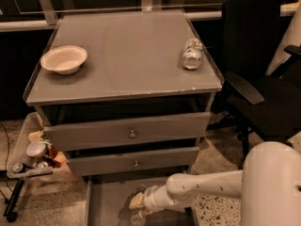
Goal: Place water bottle into bottom drawer
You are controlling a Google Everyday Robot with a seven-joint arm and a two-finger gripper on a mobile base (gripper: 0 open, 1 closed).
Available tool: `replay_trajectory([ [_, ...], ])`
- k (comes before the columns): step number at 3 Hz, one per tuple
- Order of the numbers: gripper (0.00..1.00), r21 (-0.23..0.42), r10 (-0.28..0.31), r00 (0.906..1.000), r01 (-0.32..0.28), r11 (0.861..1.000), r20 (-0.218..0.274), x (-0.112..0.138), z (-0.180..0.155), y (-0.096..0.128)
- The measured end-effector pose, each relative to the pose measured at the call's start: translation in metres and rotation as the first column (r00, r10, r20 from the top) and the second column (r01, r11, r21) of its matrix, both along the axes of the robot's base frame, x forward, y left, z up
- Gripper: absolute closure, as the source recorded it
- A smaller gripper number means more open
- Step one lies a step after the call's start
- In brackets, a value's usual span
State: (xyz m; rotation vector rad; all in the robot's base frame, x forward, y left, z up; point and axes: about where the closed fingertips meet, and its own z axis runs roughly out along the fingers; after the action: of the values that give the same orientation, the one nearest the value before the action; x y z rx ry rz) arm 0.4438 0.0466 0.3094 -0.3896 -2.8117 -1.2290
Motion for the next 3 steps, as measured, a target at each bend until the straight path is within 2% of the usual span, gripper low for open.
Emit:
replay_trajectory([
  [2,1.0,0.038,-0.01,0.9998,0.011,0.999,-0.018,0.014,-0.063,0.027],
  [3,1.0,0.033,-0.012,0.9999,0.012,0.999,-0.012,0.027,-0.081,0.031],
])
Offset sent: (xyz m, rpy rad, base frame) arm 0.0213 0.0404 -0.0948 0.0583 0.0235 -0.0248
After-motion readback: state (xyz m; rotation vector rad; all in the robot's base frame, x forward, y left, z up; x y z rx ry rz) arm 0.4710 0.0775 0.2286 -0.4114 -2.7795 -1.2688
